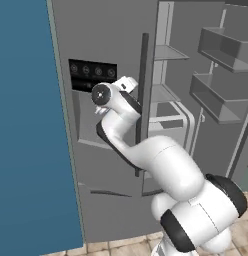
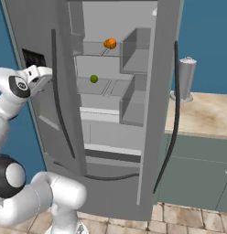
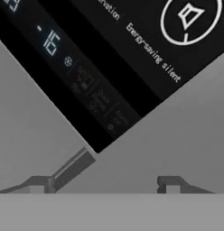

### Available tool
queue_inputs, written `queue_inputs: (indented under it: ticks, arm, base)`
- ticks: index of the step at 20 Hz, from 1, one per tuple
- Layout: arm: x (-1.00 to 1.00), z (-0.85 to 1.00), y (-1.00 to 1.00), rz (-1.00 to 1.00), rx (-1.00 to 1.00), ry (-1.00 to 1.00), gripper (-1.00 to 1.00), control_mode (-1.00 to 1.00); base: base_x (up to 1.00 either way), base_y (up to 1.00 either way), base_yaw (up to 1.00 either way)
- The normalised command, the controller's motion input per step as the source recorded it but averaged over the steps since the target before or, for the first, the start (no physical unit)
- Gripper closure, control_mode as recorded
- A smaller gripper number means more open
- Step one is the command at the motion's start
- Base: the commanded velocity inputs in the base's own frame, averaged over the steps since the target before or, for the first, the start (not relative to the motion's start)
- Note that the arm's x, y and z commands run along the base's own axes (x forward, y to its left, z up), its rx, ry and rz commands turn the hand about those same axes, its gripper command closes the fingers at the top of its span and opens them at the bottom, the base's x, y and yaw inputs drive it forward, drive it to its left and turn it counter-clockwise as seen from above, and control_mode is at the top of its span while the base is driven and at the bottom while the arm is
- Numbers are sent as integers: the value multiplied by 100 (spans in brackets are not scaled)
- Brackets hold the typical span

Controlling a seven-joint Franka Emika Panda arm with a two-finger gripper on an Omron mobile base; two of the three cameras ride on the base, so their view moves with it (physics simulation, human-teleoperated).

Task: Place the orange in the correct fridge rack based on whether it is a fruit or vegetable. Finally, close the fridge door.

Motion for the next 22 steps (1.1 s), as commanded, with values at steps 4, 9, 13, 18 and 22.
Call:
queue_inputs:
  ticks: [4, 9, 13, 18, 22]
  arm:
    - [52, 0, -44, 0, 13, -5, -100, -100]
    - [60, 0, -37, 1, 13, -4, -100, -100]
    - [55, 0, -28, 1, 13, -4, -100, -100]
    - [46, 0, -22, 3, 11, -2, -100, -100]
    - [43, 0, -15, 2, 8, -3, -100, -100]
  base:
    - [0, 0, 0]
    - [0, 0, 0]
    - [0, 0, 0]
    - [0, 0, 0]
    - [0, 0, 0]
